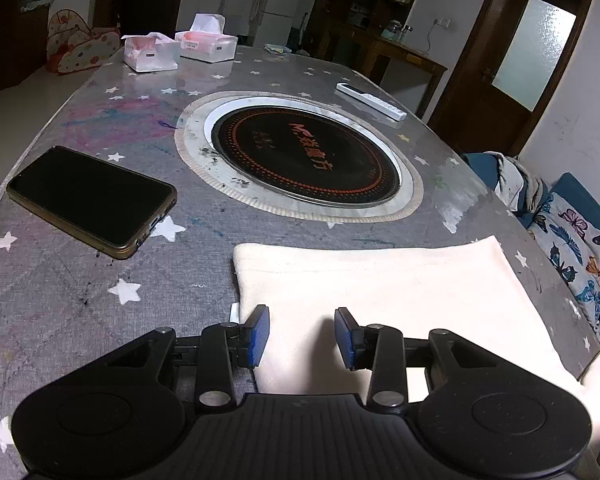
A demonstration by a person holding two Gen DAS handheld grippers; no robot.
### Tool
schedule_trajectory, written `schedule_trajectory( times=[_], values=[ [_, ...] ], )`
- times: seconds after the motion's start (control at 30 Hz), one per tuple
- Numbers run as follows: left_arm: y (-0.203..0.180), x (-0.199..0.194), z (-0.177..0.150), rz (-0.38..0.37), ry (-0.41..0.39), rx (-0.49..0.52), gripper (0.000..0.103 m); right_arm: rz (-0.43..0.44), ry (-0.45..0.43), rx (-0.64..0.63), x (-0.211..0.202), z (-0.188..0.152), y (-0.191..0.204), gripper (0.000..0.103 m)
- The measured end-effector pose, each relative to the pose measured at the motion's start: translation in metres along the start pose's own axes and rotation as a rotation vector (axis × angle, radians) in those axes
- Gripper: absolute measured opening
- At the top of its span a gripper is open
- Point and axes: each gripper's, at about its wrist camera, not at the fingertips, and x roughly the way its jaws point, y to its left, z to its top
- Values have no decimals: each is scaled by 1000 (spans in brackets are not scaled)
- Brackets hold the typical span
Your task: Fold clothes
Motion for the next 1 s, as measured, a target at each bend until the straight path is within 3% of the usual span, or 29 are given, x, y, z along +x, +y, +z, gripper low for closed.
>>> schedule_trajectory(
  times=[0.13,0.2,0.37,0.53,0.63,0.77,1.0],
  values=[
    [-1,0,1,3,1,-1,39,-39,-43,22,-13,2,0,103],
    [-1,0,1,4,1,-3,39,-52,-24,53,-4,1,-5,103],
    [-1,1,0,7,-4,-1,39,-12,0,35,18,-10,5,103],
    [0,-2,0,10,-4,-12,39,2,4,13,9,-7,12,103],
    [1,-10,-1,20,-6,-24,40,-8,-36,42,-12,-7,11,103],
    [4,-36,-11,29,-36,-39,43,-85,-49,52,-42,-23,11,103],
    [-25,-94,-59,-7,-73,39,43,-204,7,160,-130,-71,-10,103]
  ],
)
